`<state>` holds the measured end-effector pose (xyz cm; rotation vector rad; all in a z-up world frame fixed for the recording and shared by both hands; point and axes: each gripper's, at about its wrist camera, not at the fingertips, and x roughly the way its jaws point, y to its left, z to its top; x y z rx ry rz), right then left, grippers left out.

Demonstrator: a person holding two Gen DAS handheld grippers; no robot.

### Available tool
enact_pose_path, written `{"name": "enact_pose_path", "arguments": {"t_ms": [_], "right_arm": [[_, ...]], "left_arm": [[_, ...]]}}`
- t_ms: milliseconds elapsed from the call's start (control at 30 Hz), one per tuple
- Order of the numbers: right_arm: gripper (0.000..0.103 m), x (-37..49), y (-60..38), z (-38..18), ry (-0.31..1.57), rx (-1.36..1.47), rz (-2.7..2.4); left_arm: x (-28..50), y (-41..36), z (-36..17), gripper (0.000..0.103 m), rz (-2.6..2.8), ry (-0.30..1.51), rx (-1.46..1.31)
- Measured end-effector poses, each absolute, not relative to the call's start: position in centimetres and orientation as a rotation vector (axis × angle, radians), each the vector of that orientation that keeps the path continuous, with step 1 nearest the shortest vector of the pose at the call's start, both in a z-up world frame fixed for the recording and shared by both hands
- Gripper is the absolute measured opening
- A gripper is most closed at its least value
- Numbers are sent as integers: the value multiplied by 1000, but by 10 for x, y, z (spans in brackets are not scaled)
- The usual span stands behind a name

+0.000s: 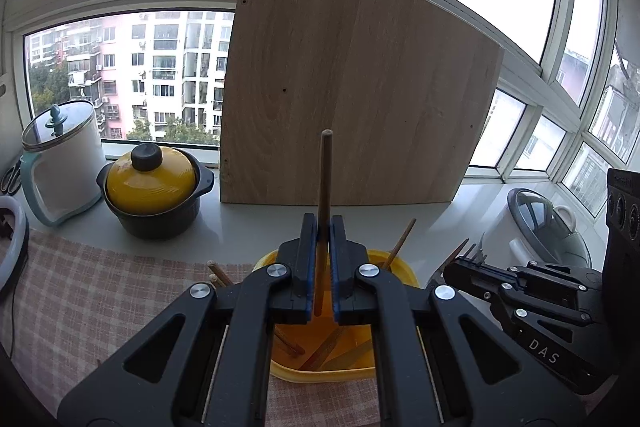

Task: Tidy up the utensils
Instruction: 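Lower the chopstick and fork into the yellow container and open both grippers, then move both open tools back to the remaining utensils on the mat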

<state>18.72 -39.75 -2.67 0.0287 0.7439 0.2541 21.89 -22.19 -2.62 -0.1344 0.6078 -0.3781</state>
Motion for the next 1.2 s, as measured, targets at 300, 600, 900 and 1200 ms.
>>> {"name": "enact_pose_path", "arguments": {"t_ms": [300,600,900,1200], "right_arm": [[9,183,-394,-33,761,47,251],[16,170,-392,-22,723,46,241],[24,148,-385,-21,712,53,226],[54,125,-373,-19,693,76,239]], "left_arm": [[212,-218,-24,18,-399,635,-146],[197,-204,-14,18,-401,606,-145],[181,-181,-13,18,-407,624,-152],[162,-142,-18,40,-375,662,-122]]}}
